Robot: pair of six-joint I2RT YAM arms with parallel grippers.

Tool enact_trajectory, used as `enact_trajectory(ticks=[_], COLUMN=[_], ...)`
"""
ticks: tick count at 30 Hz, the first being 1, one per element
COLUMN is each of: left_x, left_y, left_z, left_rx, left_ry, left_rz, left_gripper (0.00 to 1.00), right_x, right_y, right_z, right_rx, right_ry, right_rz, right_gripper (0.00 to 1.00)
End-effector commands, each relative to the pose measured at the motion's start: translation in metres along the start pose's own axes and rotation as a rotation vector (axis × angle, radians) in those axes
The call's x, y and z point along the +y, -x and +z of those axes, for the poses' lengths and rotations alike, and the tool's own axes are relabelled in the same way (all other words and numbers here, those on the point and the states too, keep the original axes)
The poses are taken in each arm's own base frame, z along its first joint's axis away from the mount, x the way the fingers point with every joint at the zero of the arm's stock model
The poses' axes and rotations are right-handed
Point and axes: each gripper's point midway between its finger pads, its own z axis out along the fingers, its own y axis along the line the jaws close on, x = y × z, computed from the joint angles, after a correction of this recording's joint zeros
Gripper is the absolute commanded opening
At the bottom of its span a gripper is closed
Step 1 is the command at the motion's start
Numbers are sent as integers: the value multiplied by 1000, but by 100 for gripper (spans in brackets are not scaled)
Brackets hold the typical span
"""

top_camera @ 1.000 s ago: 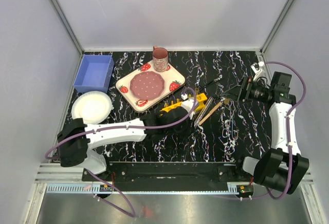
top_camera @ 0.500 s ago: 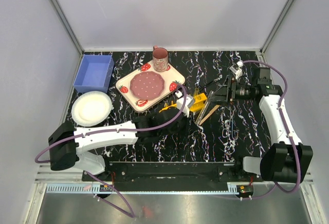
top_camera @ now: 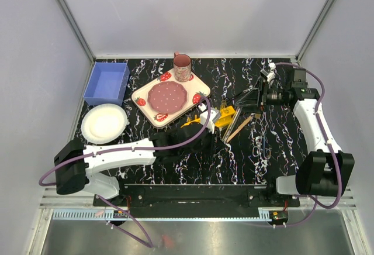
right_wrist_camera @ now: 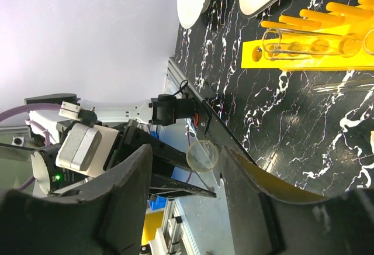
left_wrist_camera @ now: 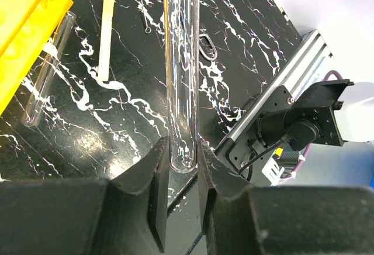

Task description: Organize the chemistry lab equipment

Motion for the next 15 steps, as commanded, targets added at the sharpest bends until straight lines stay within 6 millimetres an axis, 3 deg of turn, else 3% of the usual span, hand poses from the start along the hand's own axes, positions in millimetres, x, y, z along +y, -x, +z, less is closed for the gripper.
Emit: enact_trajectory(ticks=[1,15], left_x=[-18,-17], left_y=[21,19], left_z=[-10,-10], left_rx=[-74,-68], left_ry=[-71,-69], left_rz=[-5,-4], left_gripper=[9,10], right_x=[15,4], right_y=[10,4], right_z=[0,7], right_rx=[-5,20], right_ry=[16,-78], right_rz=[-42,-126], right_gripper=[54,31])
